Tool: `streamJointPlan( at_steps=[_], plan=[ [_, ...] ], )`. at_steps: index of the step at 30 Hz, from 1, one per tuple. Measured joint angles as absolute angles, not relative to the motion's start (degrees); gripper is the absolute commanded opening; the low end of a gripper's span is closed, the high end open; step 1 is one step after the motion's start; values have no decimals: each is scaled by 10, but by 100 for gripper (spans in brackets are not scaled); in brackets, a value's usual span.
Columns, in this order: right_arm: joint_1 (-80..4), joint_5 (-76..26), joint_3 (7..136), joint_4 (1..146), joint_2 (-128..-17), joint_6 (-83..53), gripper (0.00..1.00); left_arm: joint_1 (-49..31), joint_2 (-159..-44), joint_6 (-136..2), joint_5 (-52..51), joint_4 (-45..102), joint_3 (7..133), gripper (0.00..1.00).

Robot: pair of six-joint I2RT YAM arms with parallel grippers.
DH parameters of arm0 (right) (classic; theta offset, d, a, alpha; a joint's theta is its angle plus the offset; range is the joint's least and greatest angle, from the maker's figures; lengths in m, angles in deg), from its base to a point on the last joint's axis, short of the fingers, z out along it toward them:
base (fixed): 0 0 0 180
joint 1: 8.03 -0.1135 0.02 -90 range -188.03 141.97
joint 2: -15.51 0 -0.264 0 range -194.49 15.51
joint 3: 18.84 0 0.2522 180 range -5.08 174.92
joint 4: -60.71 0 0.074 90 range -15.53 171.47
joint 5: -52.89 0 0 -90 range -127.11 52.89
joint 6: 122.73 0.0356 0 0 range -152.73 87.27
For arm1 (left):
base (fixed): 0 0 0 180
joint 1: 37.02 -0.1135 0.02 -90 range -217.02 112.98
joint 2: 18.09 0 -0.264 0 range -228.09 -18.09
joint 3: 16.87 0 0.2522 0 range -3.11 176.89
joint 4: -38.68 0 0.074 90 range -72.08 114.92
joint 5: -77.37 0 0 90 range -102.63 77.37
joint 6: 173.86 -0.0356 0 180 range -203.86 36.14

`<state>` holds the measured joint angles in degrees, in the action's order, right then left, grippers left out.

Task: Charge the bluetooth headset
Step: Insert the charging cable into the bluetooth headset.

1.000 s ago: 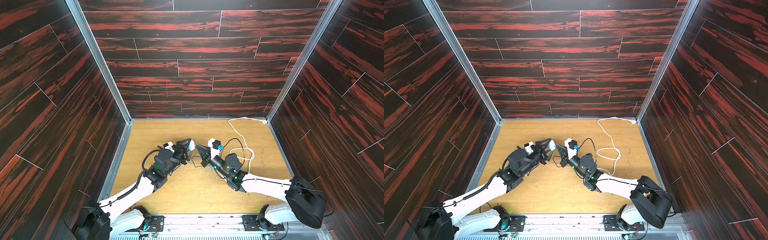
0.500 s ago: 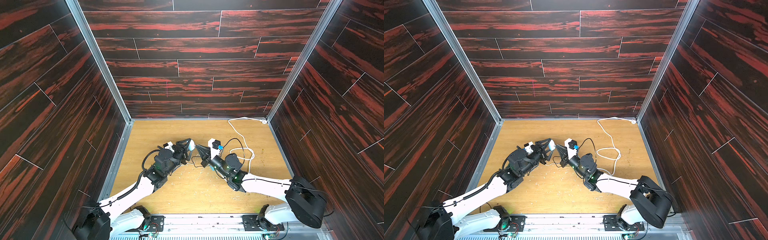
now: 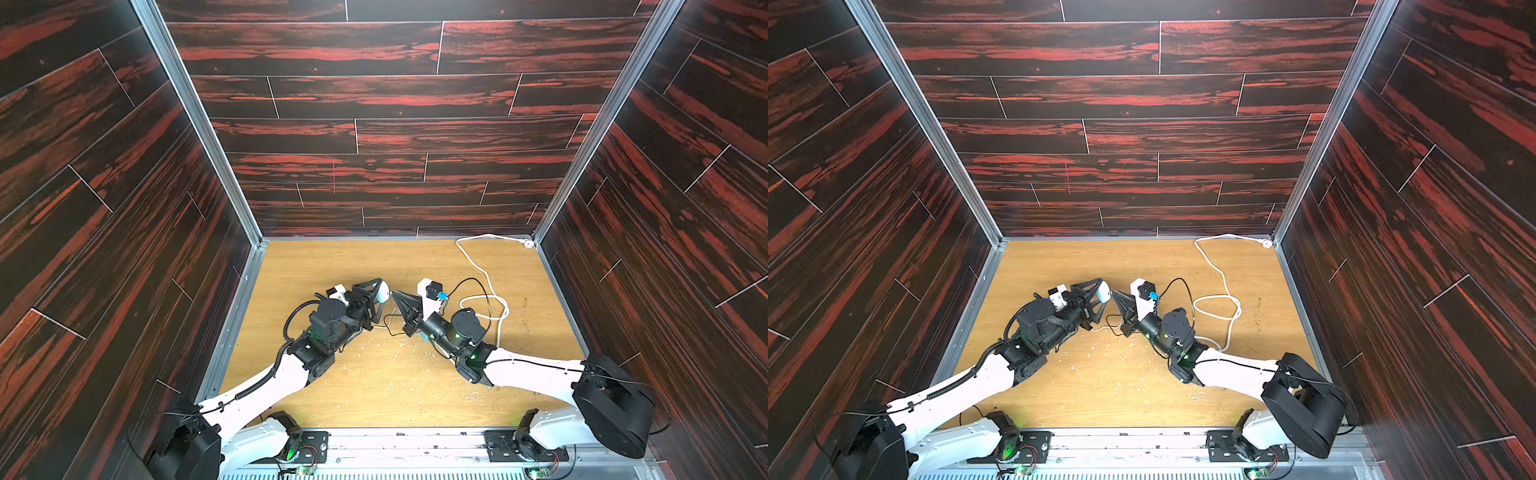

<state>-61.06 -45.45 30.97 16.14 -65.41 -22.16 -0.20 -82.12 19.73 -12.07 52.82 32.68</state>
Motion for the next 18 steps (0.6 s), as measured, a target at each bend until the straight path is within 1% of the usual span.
streamJointPlan(
  at_steps=[18],
  plan=[
    [-612,-449,318,159,-673,-214,1,-3,-828,197,-120,534,327,11]
  ],
)
